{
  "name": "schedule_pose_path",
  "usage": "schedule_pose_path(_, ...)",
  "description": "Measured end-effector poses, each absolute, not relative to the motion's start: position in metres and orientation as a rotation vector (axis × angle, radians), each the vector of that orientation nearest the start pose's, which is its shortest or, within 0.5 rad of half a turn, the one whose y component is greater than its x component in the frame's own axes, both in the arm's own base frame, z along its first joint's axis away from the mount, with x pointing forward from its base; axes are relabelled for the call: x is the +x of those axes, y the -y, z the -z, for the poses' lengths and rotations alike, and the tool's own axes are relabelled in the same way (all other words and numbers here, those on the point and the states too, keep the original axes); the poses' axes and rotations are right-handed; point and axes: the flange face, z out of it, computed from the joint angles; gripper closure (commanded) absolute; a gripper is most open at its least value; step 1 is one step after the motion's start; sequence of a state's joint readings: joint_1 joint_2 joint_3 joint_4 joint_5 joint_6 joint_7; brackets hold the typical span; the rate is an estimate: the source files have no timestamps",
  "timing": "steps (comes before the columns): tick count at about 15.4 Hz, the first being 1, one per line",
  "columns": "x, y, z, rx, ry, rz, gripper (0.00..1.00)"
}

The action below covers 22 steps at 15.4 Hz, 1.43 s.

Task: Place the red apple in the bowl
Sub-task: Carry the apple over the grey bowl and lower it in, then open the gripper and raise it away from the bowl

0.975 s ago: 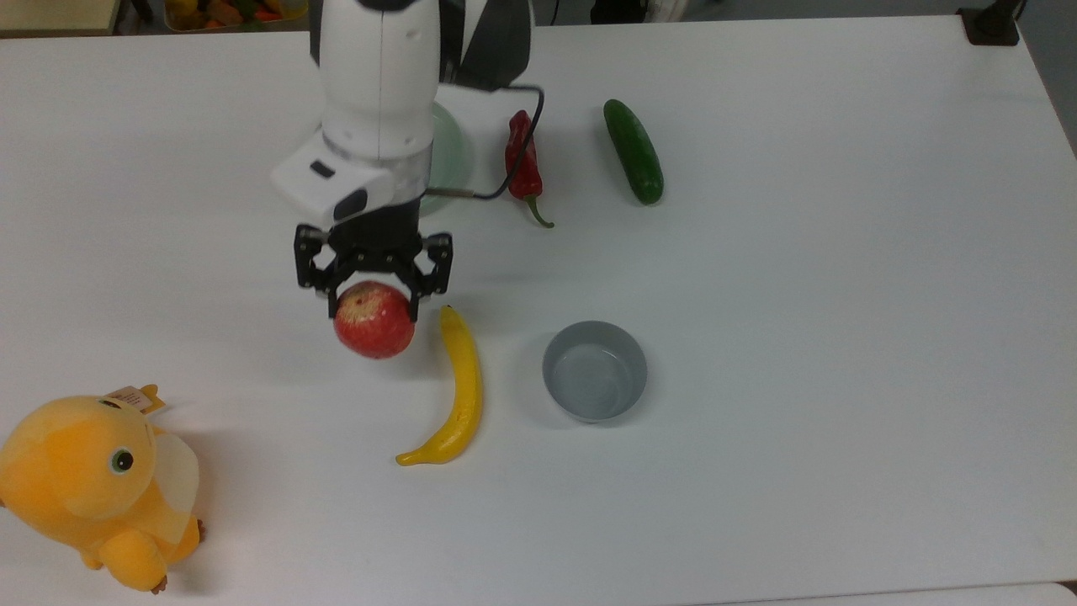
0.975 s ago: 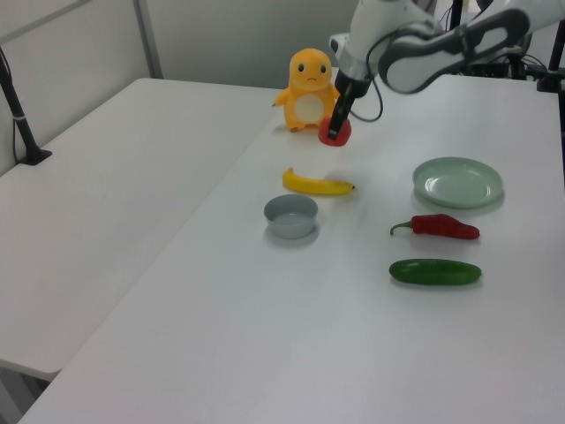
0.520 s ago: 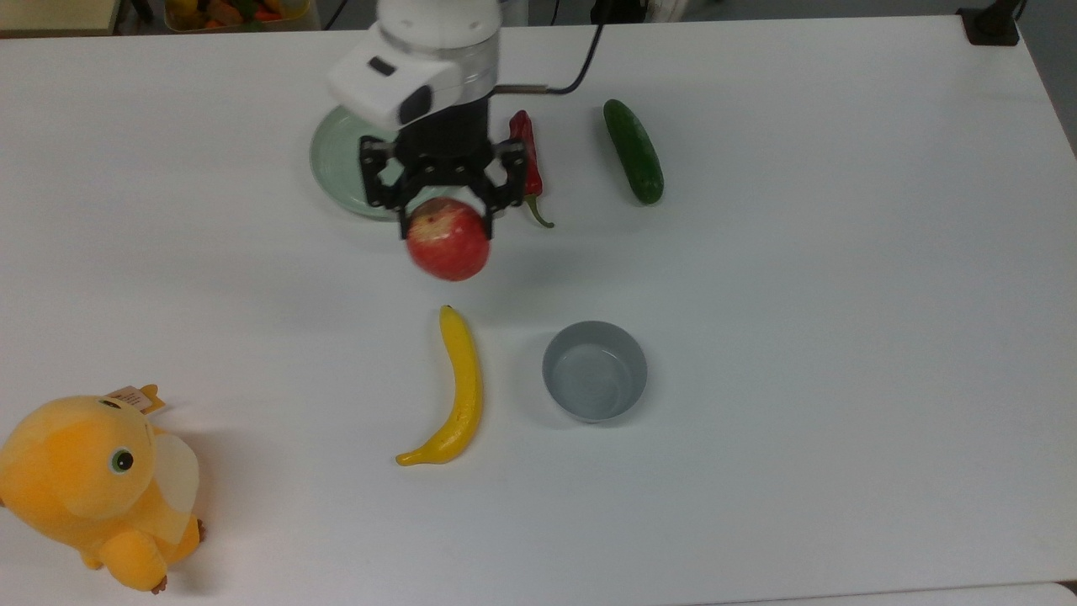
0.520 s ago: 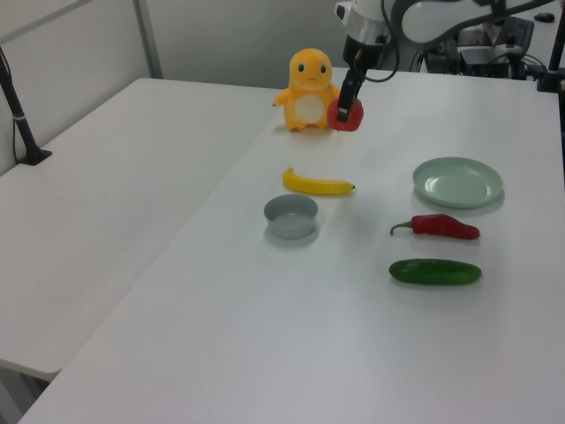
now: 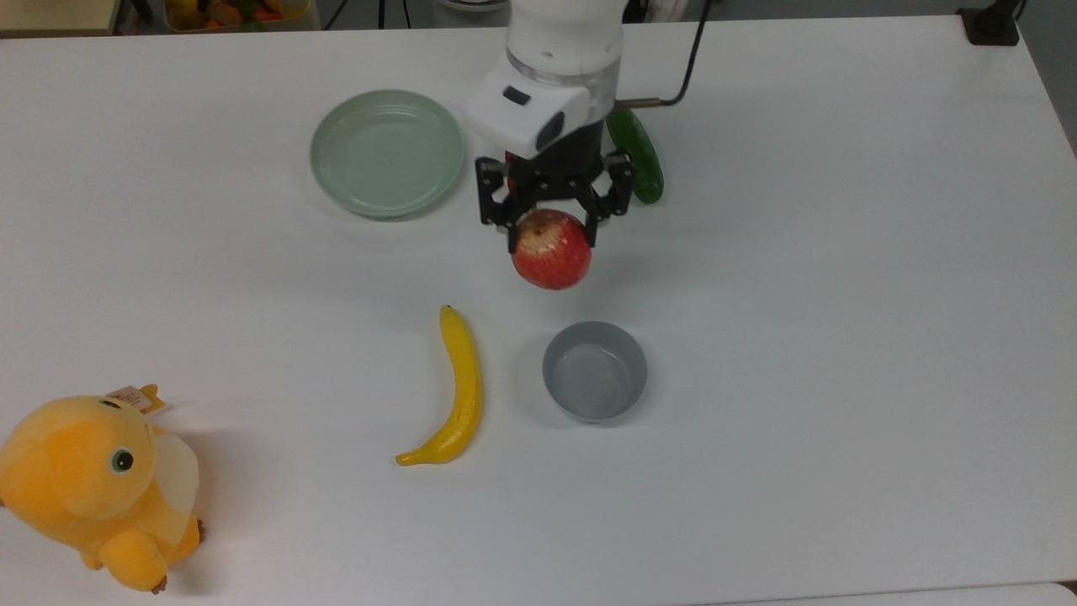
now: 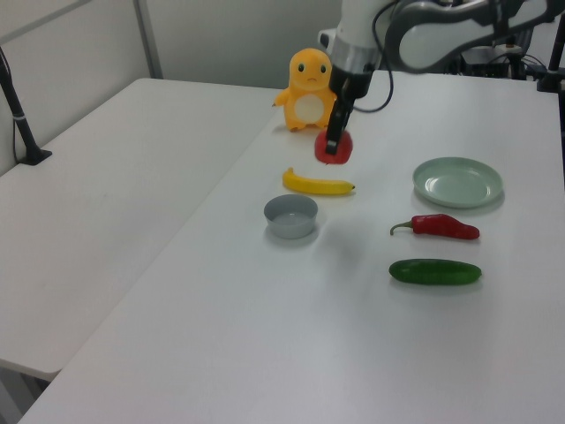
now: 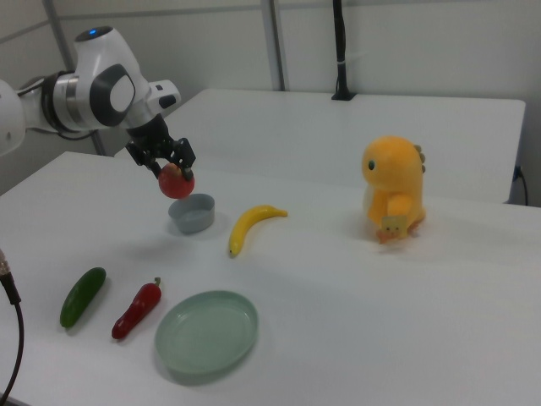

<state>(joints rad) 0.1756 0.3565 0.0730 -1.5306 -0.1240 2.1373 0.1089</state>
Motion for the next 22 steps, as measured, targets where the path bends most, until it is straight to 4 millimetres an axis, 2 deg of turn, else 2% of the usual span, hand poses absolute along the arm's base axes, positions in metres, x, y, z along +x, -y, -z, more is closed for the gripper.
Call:
schedule_pose_path(7, 0.695, -0.184, -0.422, -3.14, 0.336, 0.581, 0.87)
schedule_pose_path(13, 0.705, -0.199, -0.388, -3.103, 0.337, 0.683, 0.86)
schedule_pose_path(14, 0.706, -0.2, -0.384, -3.098, 0.341, 0.695, 0.83)
schedule_pose_path(16, 0.707, -0.203, -0.376, -3.093, 0.348, 0.701, 0.65)
schedule_pose_path(18, 0.708, -0.205, -0.368, -3.083, 0.352, 0.712, 0.11)
schedule_pose_path(19, 0.709, -0.205, -0.365, -3.081, 0.353, 0.713, 0.0)
schedule_pose_path(22, 0.709, -0.205, -0.362, -3.081, 0.351, 0.71, 0.0)
